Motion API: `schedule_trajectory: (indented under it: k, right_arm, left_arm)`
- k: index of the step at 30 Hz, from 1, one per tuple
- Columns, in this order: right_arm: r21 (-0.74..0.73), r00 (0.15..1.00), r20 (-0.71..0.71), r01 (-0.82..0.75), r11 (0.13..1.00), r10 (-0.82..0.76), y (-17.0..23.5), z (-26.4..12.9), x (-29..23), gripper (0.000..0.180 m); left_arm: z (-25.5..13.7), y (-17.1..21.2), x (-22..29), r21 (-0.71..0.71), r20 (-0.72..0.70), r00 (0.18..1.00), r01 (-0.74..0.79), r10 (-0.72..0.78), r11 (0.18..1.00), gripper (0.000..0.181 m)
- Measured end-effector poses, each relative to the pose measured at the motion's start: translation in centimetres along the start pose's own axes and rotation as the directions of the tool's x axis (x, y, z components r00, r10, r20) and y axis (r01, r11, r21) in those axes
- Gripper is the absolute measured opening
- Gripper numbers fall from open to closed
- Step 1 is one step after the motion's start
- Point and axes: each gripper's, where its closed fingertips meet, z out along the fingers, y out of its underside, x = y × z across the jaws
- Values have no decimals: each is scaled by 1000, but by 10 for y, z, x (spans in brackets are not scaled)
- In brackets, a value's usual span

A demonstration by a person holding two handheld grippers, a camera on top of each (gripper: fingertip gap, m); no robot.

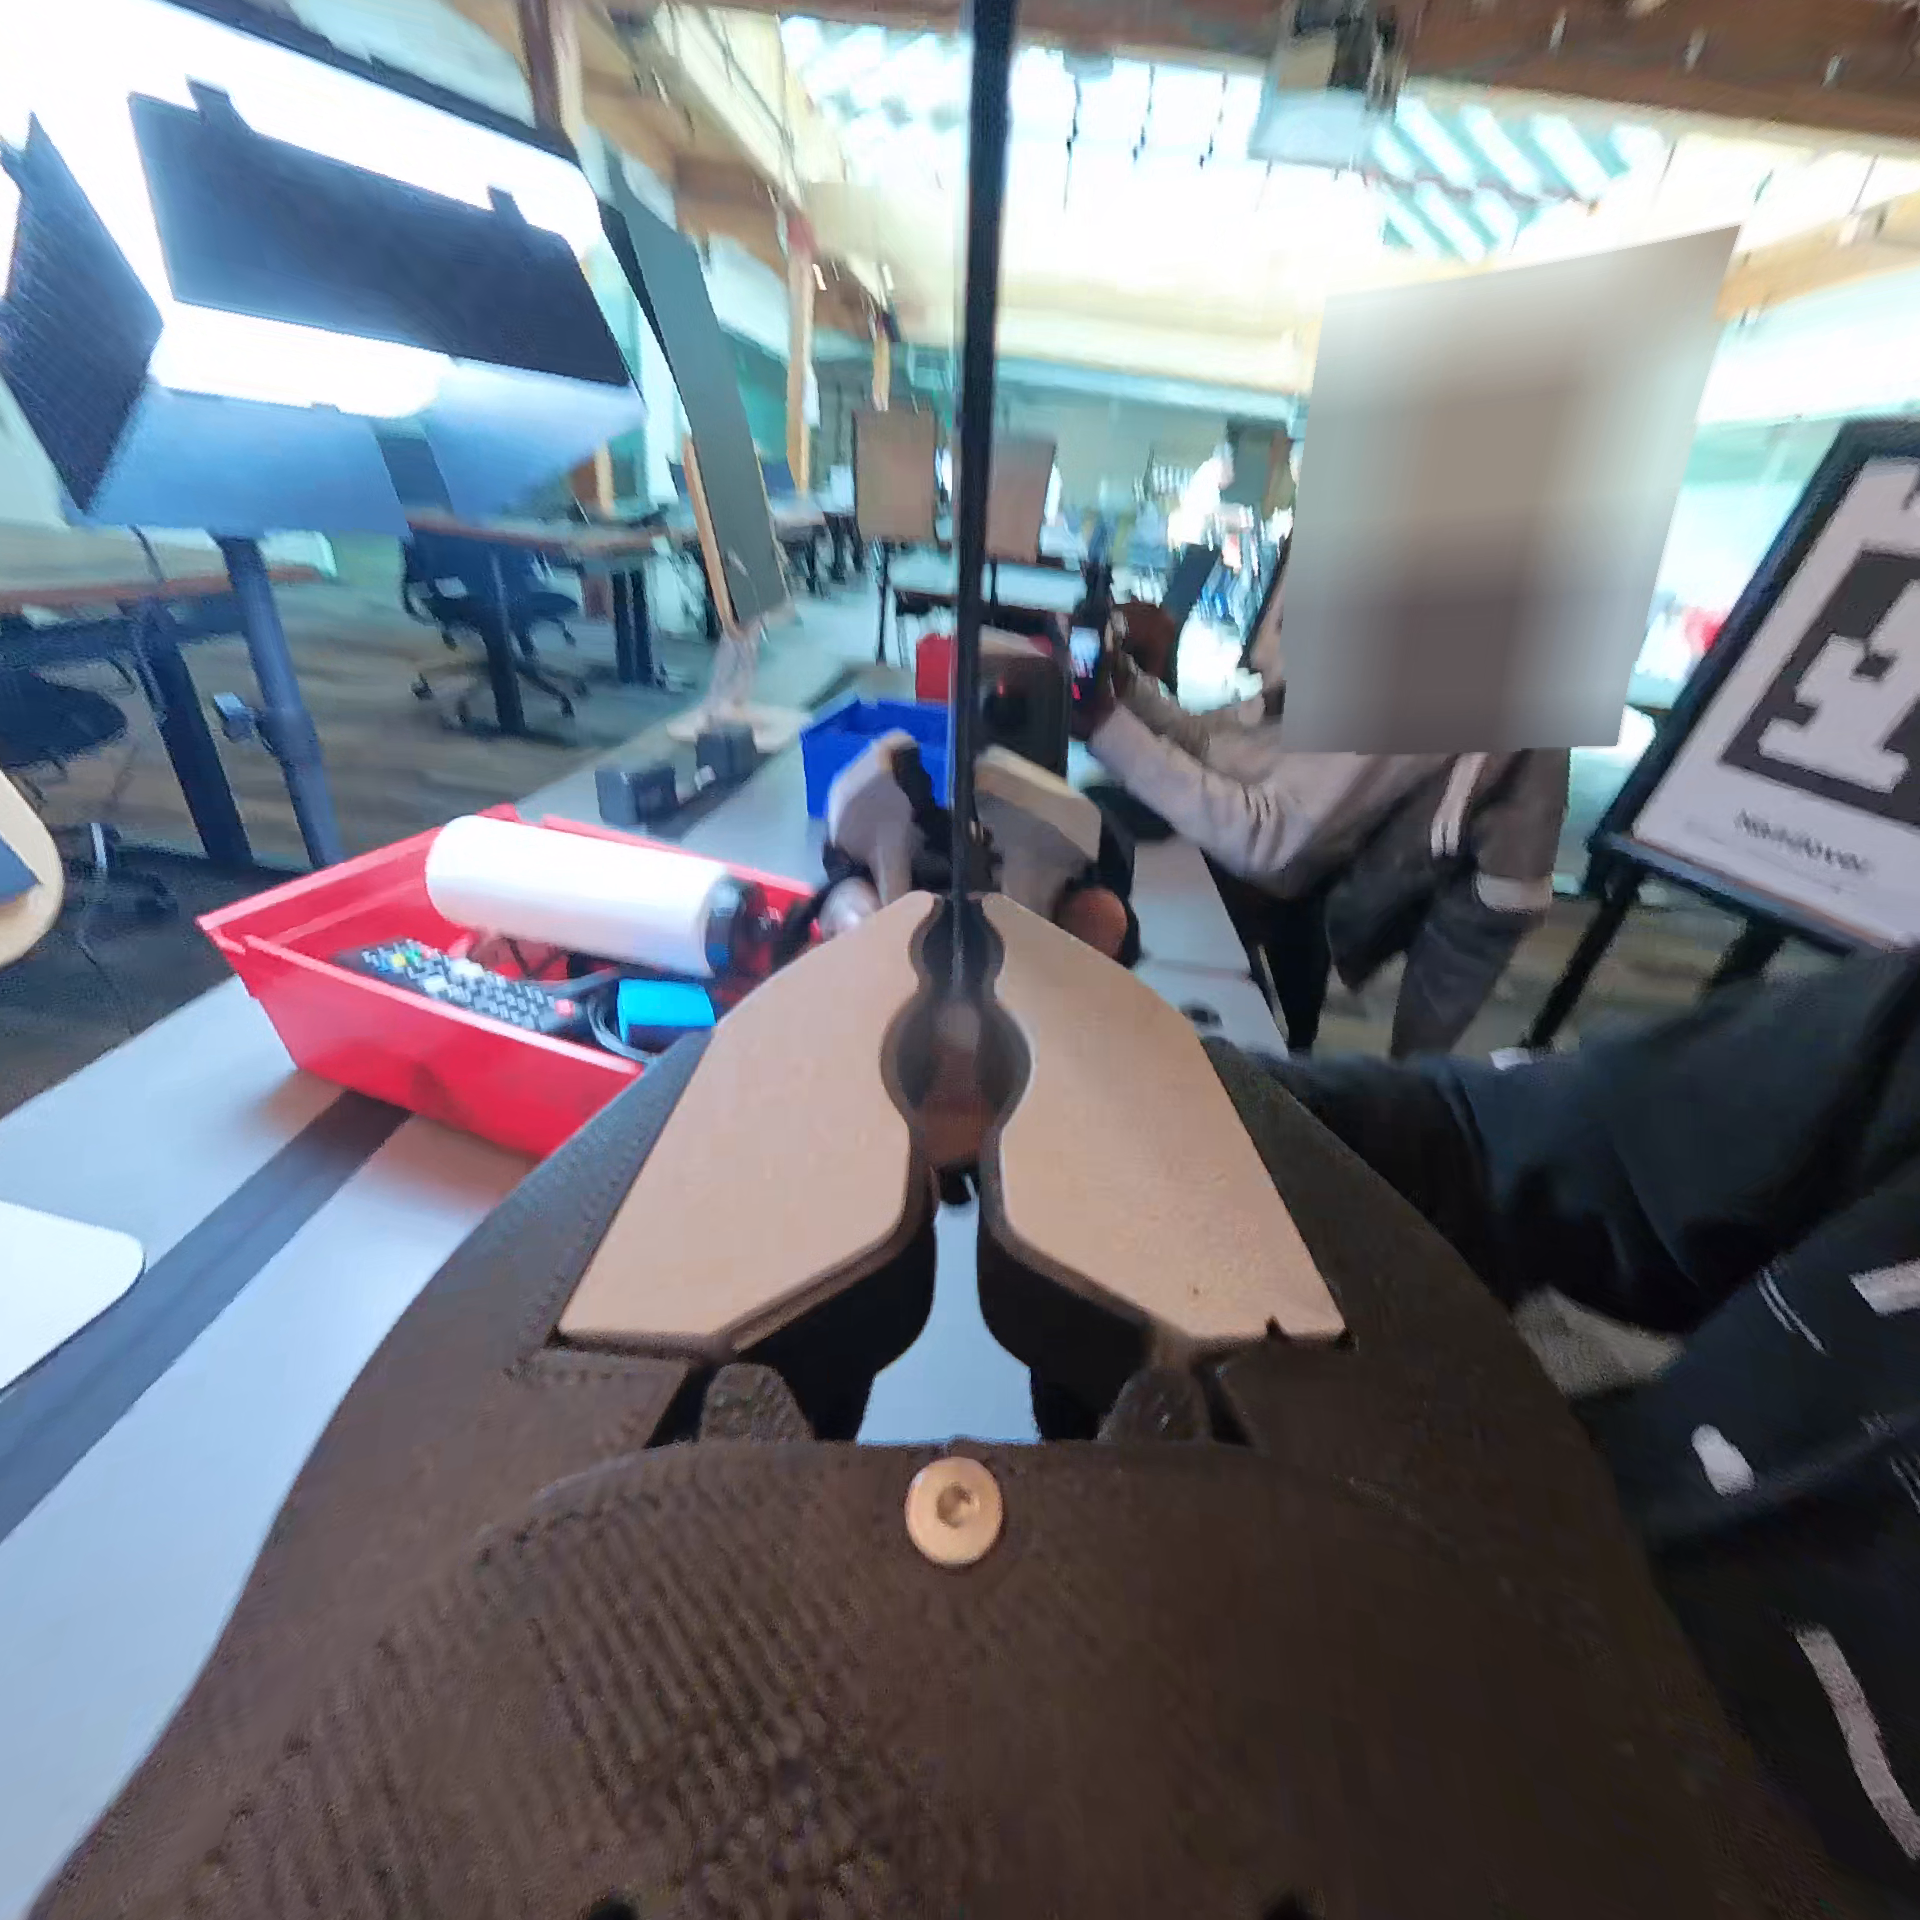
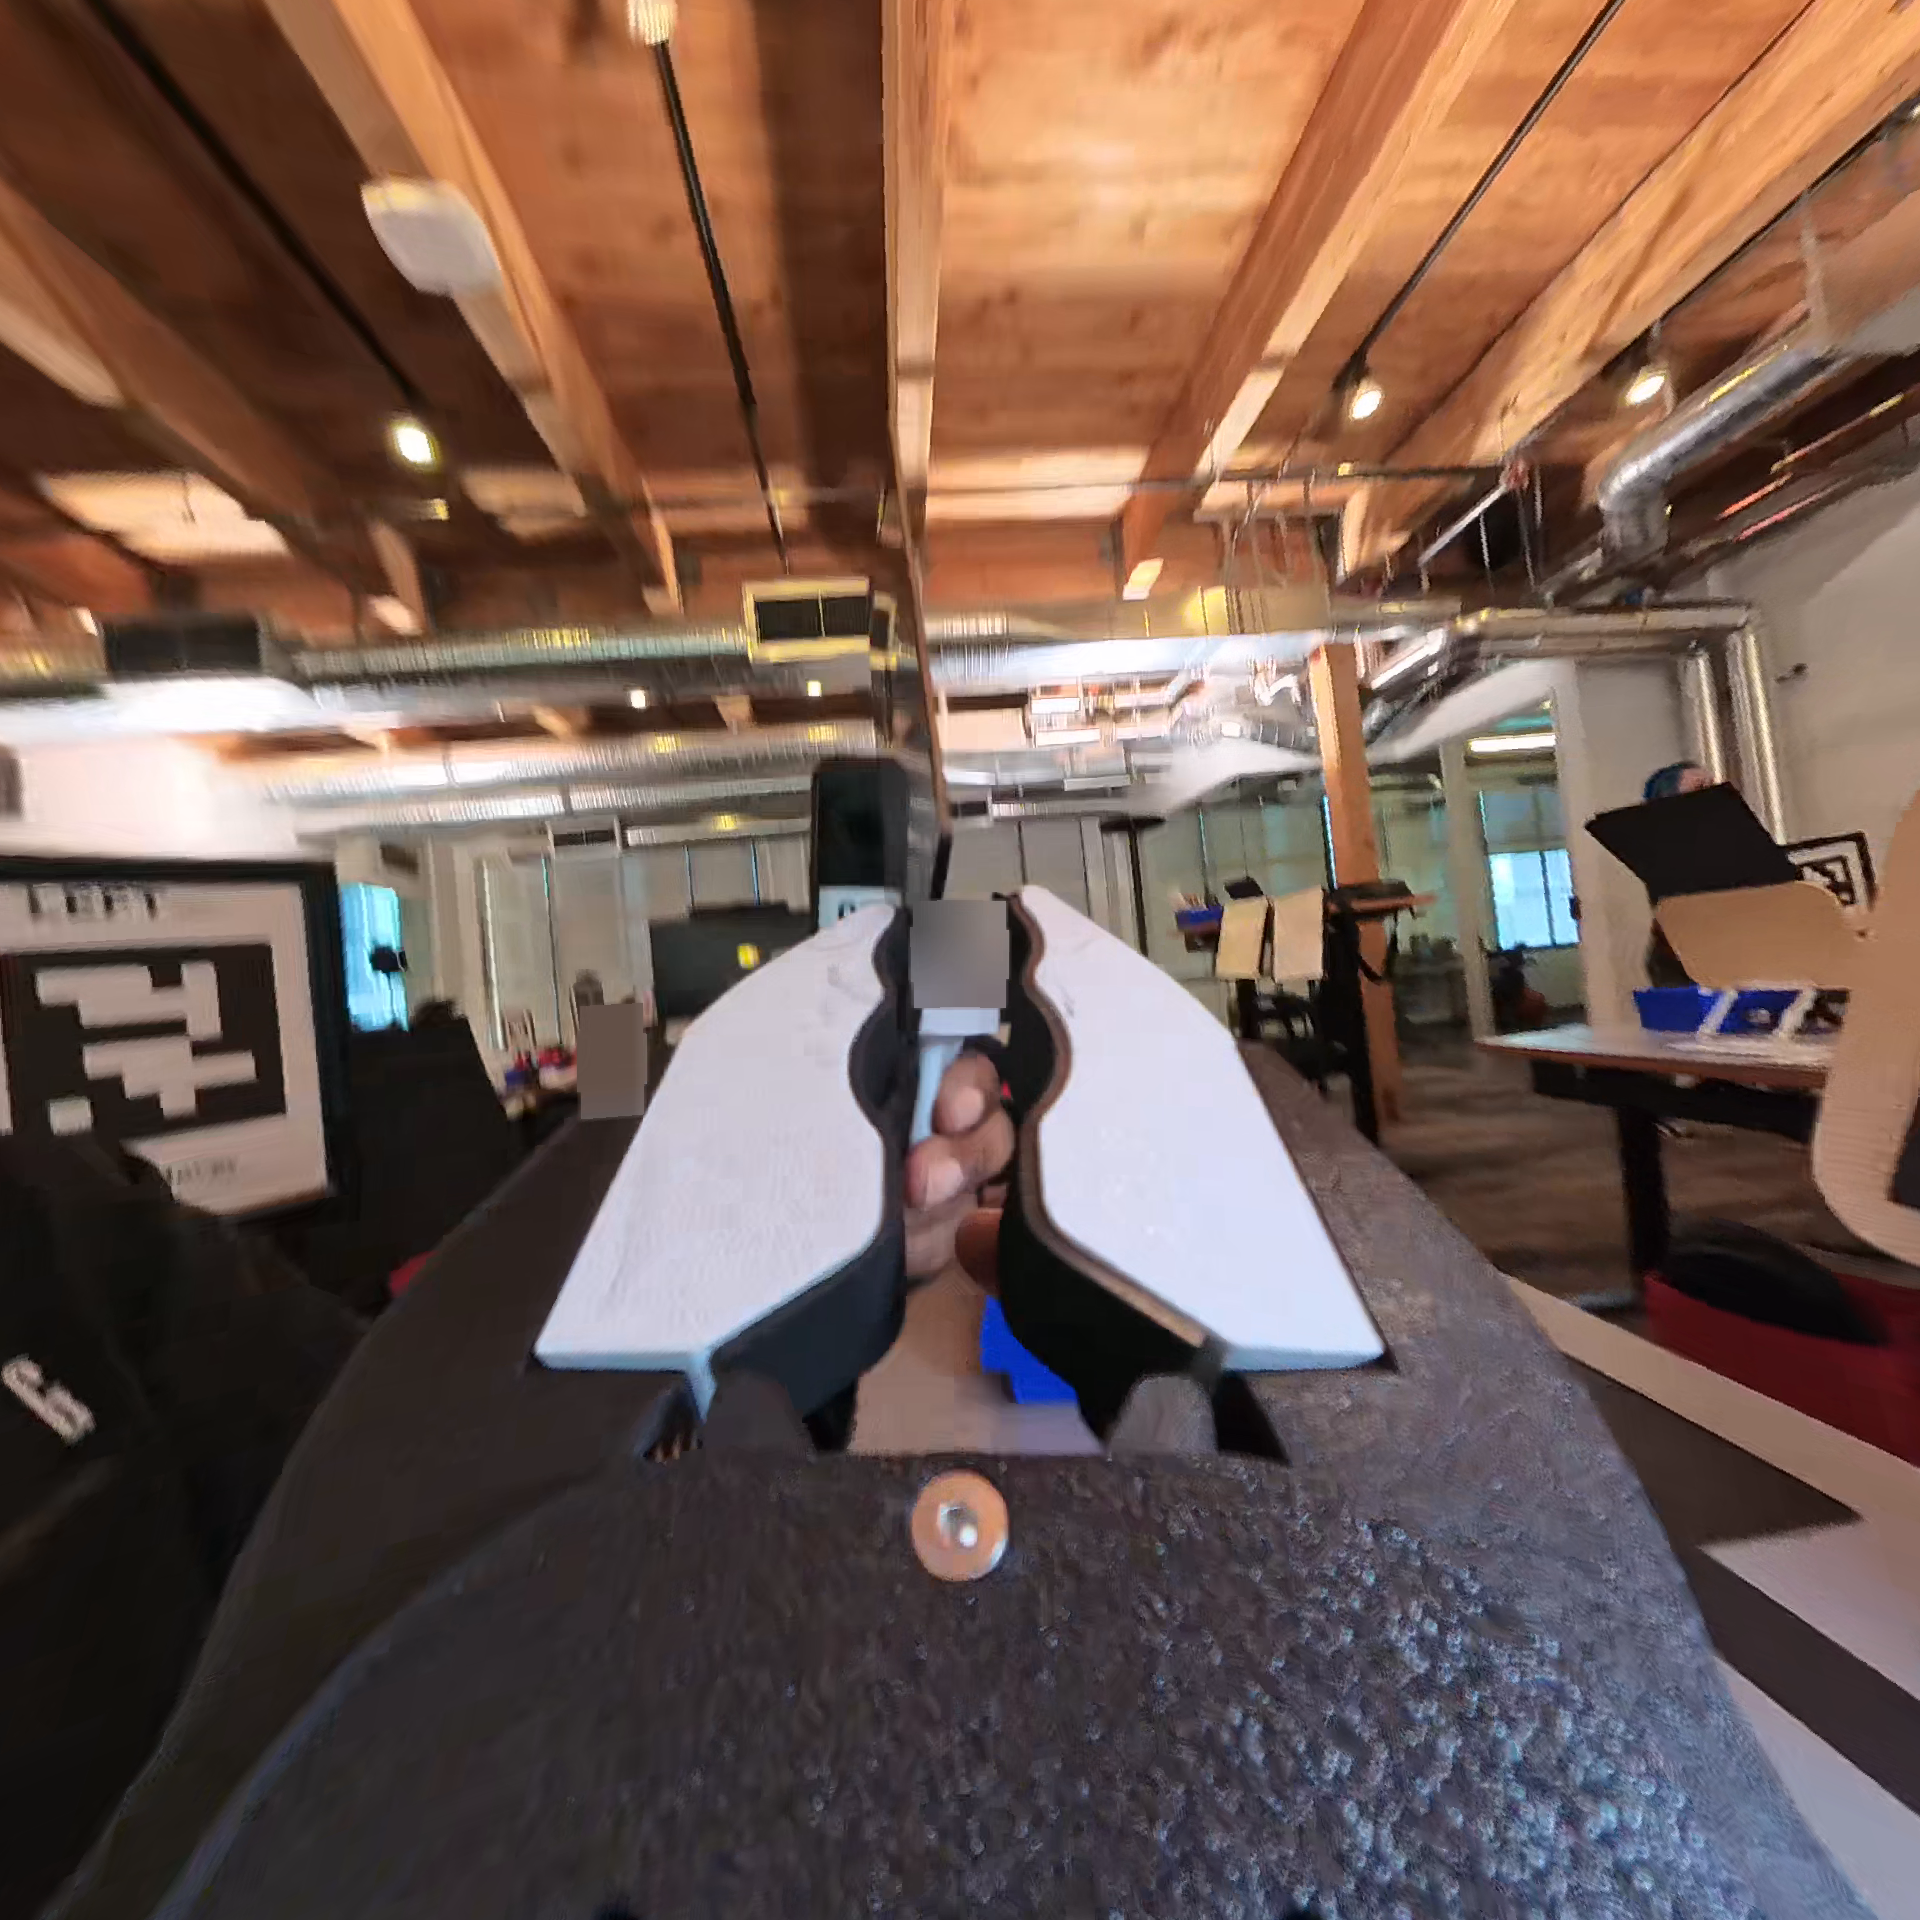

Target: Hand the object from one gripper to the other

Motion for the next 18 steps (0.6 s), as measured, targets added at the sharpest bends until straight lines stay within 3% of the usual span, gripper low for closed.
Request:
schedule_trajectory:
  k: [2, 4, 6, 13, 18]
  right_arm:
    - [-101, 999, 23, 51, 994, -49, 5, -1, -4, 17]
    - [-192, 995, 40, 93, 977, -87, 15, -1, -7, 6]
    - [-182, 995, 63, 84, 980, -73, 14, 0, -11, 3]
    - [84, 995, 94, -51, 995, 43, -9, 0, -15, 2]
    - [171, 990, 98, -115, 979, 100, -13, -3, -13, 2]
  left_arm:
    - [-4, 9, 1, -84, 3, 1000, -18, 18, 996, 2]
    - [-5, 15, 2, -131, -3, 1000, -26, 26, 991, 2]
    - [-5, 15, 3, -128, -21, 1000, -15, 13, 992, 2]
    - [2, -10, 6, 137, -23, 999, -24, 28, 990, 10]
    - [8, -14, 7, 201, -5, 999, -42, 44, 979, 2]
